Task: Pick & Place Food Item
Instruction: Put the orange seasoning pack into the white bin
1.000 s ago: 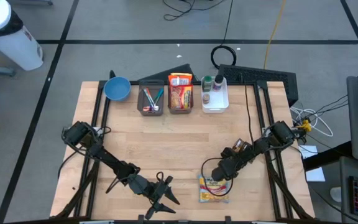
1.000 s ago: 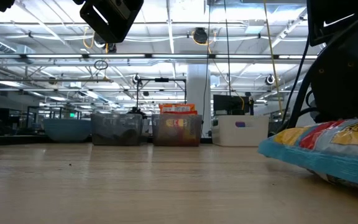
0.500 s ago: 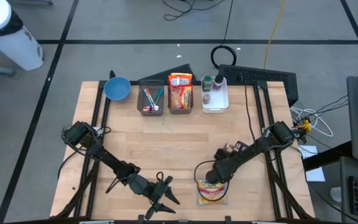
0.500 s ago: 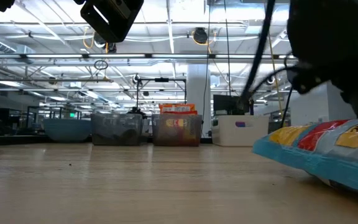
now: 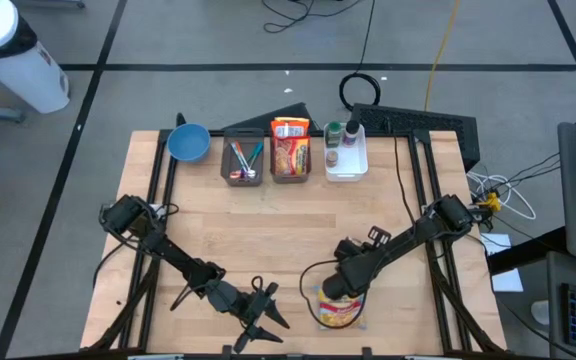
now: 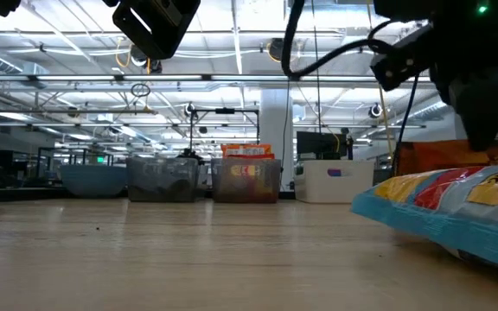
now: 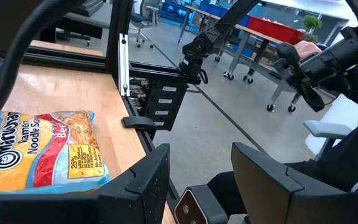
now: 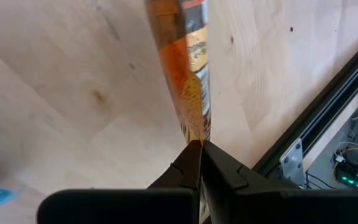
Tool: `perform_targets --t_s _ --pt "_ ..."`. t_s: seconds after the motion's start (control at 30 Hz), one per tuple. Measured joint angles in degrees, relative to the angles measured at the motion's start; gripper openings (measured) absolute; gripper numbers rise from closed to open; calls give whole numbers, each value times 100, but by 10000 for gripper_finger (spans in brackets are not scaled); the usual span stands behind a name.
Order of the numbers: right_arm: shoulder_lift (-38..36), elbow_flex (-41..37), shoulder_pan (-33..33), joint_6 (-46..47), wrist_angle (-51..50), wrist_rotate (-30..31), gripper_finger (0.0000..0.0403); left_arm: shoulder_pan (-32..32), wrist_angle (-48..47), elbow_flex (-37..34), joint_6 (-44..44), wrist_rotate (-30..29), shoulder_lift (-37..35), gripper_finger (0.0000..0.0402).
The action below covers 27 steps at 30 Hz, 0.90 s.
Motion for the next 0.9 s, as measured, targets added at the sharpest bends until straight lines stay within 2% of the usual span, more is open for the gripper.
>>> perform_targets --t_s 0.33,0.43,0.6,0.9 --pt "-1 648 108 -188 -3 420 0 219 -17 0 -87 5 -21 182" --pt "-1 891 179 -288 -2 618 0 316 -320 0 -34 7 -238 182" --pt "-5 1051 275 -428 -1 883 0 503 -1763 0 238 -25 -1062 182" --pt "-26 1051 302 -803 -3 1047 0 768 -4360 0 725 -1002 -2619 182"
